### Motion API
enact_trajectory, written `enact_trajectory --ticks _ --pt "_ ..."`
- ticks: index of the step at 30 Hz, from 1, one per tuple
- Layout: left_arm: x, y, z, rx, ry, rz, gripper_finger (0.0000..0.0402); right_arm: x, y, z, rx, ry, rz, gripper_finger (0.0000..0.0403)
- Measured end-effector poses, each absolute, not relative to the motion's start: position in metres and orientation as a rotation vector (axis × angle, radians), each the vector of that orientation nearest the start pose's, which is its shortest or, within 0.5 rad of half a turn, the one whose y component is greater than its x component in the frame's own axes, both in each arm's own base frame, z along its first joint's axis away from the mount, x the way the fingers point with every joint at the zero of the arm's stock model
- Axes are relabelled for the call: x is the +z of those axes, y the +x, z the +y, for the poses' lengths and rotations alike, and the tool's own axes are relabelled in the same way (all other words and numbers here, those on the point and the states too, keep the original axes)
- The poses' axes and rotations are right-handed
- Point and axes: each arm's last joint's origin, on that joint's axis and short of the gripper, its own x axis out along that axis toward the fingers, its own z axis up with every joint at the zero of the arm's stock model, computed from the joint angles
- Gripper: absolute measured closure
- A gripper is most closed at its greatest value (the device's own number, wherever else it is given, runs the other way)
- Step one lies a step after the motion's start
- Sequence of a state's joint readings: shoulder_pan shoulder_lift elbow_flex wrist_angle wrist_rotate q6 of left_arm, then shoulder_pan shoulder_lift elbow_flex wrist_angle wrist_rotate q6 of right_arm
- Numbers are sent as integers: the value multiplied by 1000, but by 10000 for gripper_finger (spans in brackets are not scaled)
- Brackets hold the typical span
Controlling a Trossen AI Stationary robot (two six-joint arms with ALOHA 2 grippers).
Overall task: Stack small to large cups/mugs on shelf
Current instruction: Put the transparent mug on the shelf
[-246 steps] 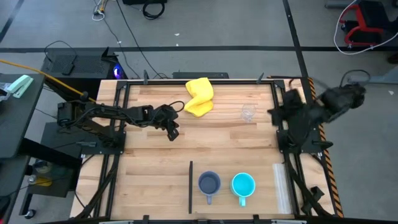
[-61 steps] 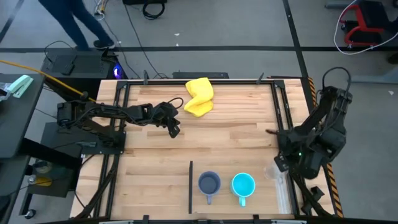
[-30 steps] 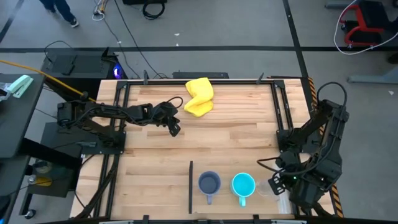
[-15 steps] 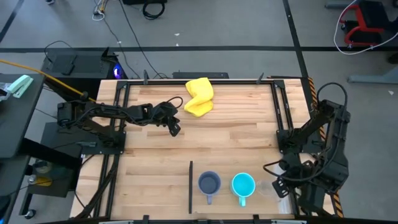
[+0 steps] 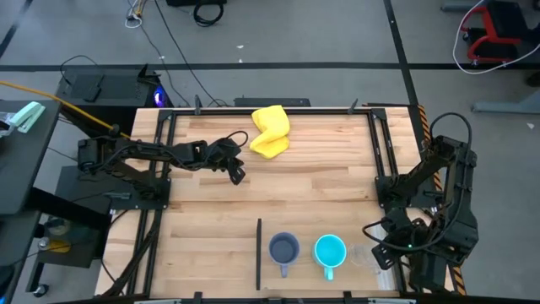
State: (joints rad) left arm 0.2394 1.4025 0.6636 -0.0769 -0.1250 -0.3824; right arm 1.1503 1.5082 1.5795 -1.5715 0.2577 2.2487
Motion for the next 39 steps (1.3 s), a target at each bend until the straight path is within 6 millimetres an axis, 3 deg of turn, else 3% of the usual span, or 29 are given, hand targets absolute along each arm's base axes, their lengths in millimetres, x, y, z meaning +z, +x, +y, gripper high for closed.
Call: enact_trajectory --ticks 20,31,39 --pt "173 255 66 511 -408 740 387 349 103 228 -739 909 1158 393" --pt "173 255 66 515 -418 737 377 349 101 229 -734 906 1160 349" --pt "173 255 66 515 -416 737 389 349 101 229 -717 889 1149 341"
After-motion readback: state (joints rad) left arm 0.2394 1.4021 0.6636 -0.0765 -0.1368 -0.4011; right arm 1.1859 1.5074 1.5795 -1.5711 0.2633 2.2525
